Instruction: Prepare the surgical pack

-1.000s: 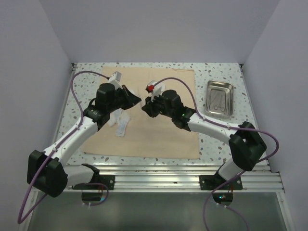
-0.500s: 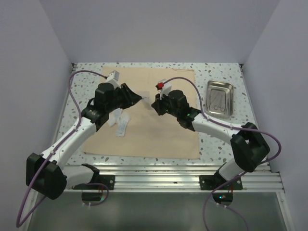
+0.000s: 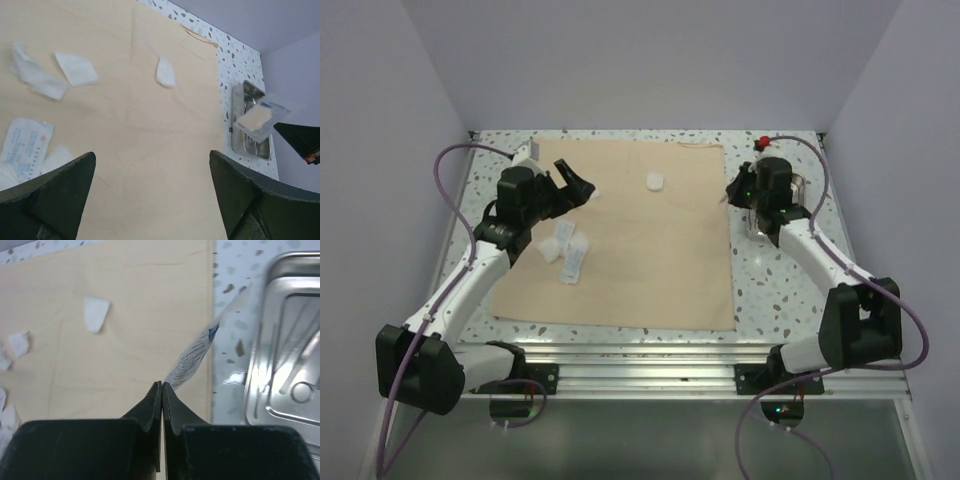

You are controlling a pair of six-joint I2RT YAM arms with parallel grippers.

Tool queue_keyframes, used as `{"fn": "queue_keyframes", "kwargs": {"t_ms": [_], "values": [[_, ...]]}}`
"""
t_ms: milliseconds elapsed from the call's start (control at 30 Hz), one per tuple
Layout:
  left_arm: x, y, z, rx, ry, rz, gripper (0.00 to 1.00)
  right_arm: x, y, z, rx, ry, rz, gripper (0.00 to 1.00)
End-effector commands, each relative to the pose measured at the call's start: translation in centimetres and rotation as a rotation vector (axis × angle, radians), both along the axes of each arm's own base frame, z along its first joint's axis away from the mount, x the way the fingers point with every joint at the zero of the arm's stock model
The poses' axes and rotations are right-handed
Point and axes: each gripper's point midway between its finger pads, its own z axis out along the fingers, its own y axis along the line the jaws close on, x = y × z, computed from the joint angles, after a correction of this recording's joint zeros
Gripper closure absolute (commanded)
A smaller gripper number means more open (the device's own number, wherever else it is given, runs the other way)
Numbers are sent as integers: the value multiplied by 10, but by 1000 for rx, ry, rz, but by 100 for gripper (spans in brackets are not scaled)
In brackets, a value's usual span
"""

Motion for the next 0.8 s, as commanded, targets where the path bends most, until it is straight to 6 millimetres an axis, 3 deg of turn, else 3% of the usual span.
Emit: {"fn": "queue_keyframes", "kwargs": {"t_ms": [0,33,67,133,300,333,500,667,767], "values": [[15,27,-9,55,-20,41,0,7,-56,3,31,84,-166,100],[18,32,-11,64,-19,54,0,10,-84,0,49,98,-224,100],[22,39,-14,87,-20,78,0,12,-90,0,83,101,-231,100],[28,46,-18,114,-24,108,0,17,-128,-9,115,121,-318,100],[47,63,-36,164,-5,179,0,28,-159,-32,193,178,-383,100],[50,65,-42,169,6,189,0,31,-167,-44,211,202,-402,100],[62,69,-45,160,-32,228,0,42,-157,-47,293,168,-354,100],[70,72,-50,173,-29,244,0,63,-156,-19,327,91,-330,100],[75,78,-51,187,-32,262,0,65,-159,-19,333,89,-357,100]]}}
